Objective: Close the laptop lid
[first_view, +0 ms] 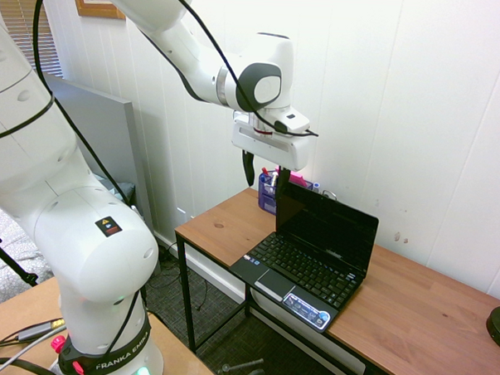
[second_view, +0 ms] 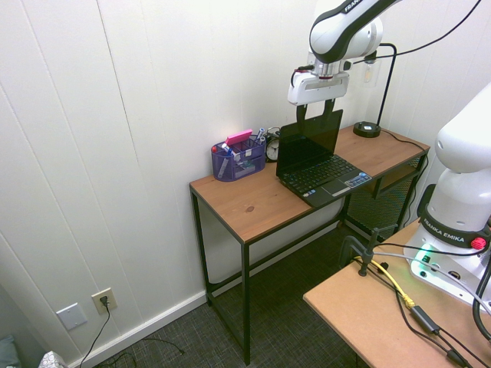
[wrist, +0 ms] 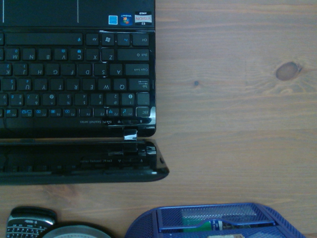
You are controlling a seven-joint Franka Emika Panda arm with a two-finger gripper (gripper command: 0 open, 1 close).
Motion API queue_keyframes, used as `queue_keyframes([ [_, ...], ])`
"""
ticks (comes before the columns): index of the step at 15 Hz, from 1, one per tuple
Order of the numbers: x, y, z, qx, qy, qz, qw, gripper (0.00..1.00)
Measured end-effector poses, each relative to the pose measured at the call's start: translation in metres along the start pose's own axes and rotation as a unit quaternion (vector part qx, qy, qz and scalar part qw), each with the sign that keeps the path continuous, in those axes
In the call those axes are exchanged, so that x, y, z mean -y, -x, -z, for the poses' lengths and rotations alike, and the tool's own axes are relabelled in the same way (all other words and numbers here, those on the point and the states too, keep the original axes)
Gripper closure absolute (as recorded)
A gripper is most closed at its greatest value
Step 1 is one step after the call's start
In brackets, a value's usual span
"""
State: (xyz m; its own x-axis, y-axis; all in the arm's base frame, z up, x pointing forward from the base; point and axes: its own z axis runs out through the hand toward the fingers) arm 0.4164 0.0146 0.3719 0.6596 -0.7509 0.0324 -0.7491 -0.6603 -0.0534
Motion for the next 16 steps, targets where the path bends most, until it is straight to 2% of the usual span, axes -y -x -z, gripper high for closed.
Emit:
queue_keyframes([
  [5,0.01,-0.012,0.016,-0.028,0.006,-0.013,1.0,0.0],
  [9,0.018,-0.056,0.039,-0.055,0.0,-0.044,0.997,0.0],
  [10,0.019,-0.07,0.04,-0.059,0.0,-0.053,0.997,1.0],
  [16,0.043,-0.148,0.012,-0.061,-0.003,-0.081,0.995,1.0],
])
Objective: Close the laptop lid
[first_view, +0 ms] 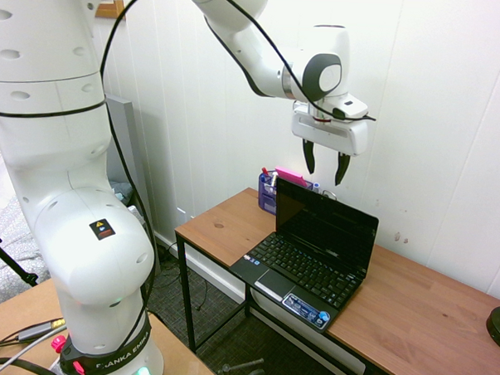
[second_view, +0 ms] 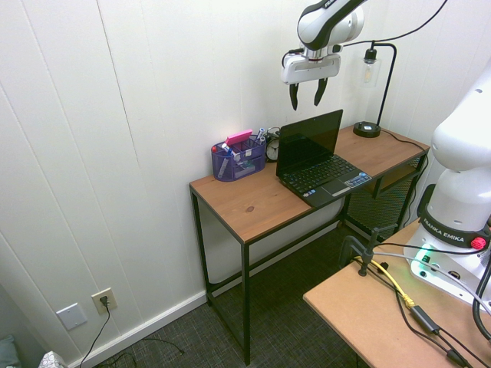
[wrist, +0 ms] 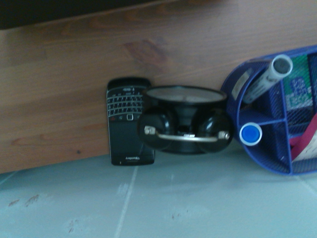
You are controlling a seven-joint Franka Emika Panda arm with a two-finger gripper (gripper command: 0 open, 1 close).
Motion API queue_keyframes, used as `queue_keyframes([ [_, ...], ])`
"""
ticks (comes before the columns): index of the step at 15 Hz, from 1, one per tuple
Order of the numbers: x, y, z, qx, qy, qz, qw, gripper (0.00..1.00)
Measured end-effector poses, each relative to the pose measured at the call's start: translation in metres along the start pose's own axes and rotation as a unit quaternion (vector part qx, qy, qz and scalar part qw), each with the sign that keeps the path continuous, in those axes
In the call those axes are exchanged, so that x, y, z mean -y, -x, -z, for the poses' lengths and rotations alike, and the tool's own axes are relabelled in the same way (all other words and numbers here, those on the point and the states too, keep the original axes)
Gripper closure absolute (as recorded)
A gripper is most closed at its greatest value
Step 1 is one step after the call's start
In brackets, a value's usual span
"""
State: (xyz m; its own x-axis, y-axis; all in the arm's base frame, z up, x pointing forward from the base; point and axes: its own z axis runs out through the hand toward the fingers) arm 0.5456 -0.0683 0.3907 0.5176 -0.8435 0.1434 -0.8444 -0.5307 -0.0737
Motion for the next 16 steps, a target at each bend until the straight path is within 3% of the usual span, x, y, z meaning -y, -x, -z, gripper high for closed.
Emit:
queue_keyframes([
  [7,0.018,-0.03,-0.042,0.026,0.012,-0.02,0.999,1.0],
  [16,0.013,-0.031,-0.059,0.045,0.017,-0.03,0.998,1.0],
])
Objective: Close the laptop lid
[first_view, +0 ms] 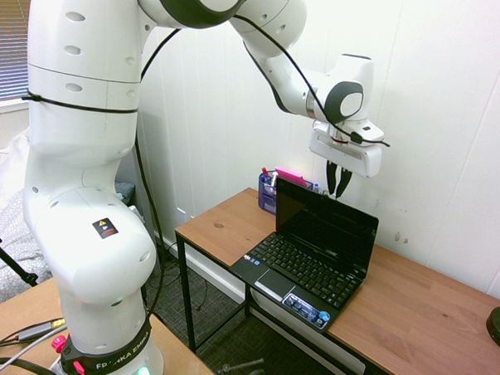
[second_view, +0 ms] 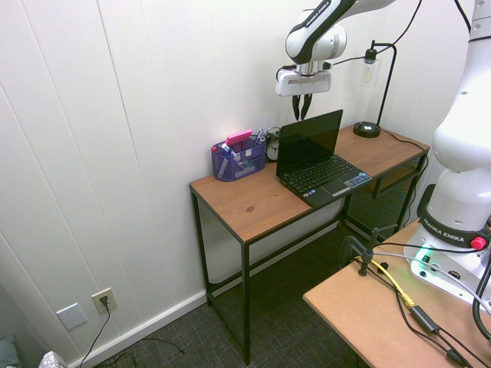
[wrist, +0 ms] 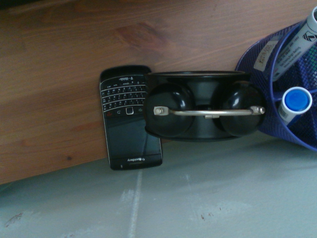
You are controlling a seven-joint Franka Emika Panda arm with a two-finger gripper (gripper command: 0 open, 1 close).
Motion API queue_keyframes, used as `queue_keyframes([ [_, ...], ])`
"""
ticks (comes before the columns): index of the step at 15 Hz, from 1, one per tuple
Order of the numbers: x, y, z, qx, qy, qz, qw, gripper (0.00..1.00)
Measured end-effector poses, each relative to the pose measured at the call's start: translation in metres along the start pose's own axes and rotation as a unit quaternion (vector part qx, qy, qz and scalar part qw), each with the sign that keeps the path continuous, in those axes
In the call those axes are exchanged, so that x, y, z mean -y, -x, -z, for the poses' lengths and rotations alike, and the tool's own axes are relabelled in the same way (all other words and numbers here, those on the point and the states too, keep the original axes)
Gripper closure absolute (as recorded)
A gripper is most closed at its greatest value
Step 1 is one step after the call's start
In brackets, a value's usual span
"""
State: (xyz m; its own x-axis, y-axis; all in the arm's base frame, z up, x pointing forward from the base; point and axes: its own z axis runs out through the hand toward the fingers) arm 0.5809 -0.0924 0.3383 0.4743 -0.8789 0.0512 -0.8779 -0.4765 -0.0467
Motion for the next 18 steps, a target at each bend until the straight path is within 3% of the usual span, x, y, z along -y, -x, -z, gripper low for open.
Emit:
queue_keyframes([
  [9,-0.036,0.019,-0.015,0.018,0.022,-0.006,1.0,1.0],
  [15,-0.069,0.054,-0.008,0.016,0.013,0.001,1.0,1.0],
  [18,-0.087,0.071,-0.026,0.023,0.019,0.0,1.0,1.0],
])
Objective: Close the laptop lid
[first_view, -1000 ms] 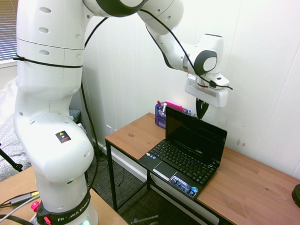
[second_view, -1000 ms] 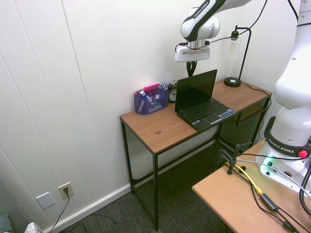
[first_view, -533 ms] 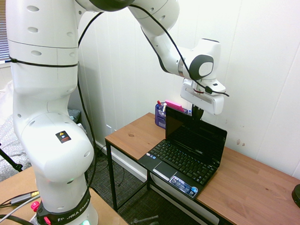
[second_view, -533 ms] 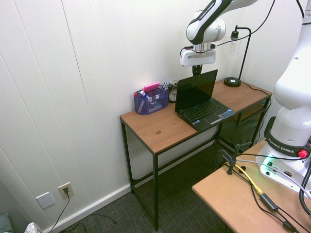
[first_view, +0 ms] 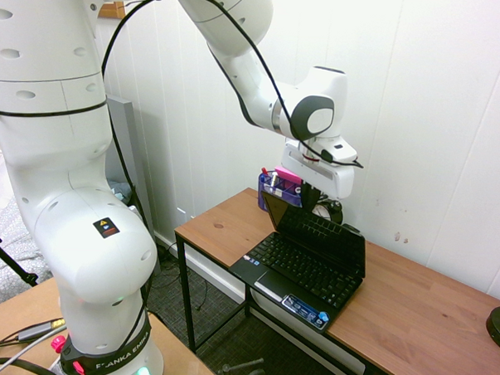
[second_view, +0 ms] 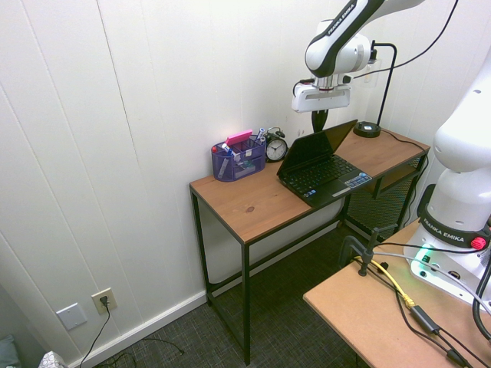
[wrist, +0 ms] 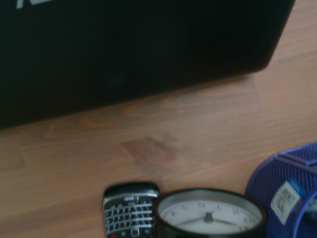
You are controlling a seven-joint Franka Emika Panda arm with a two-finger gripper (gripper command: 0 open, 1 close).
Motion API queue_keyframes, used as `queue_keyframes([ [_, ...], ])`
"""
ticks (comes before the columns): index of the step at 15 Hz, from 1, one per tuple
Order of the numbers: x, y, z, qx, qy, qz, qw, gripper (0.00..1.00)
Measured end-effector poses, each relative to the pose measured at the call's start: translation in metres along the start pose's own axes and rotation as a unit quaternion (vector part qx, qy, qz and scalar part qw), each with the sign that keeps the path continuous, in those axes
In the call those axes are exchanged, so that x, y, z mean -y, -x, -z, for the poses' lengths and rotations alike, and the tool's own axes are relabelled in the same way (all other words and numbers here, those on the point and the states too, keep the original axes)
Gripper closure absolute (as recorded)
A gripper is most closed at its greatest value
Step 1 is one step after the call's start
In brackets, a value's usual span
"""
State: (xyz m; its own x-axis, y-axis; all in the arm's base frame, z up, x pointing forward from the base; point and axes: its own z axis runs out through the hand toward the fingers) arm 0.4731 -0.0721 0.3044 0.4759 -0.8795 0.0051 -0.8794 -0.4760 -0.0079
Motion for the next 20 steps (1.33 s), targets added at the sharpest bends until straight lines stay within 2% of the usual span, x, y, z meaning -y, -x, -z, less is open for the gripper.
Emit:
queue_keyframes([
  [12,-0.041,0.032,-0.093,0.045,0.025,-0.039,0.998,1.0],
  [20,-0.045,0.031,-0.105,0.048,0.02,-0.048,0.997,1.0],
])
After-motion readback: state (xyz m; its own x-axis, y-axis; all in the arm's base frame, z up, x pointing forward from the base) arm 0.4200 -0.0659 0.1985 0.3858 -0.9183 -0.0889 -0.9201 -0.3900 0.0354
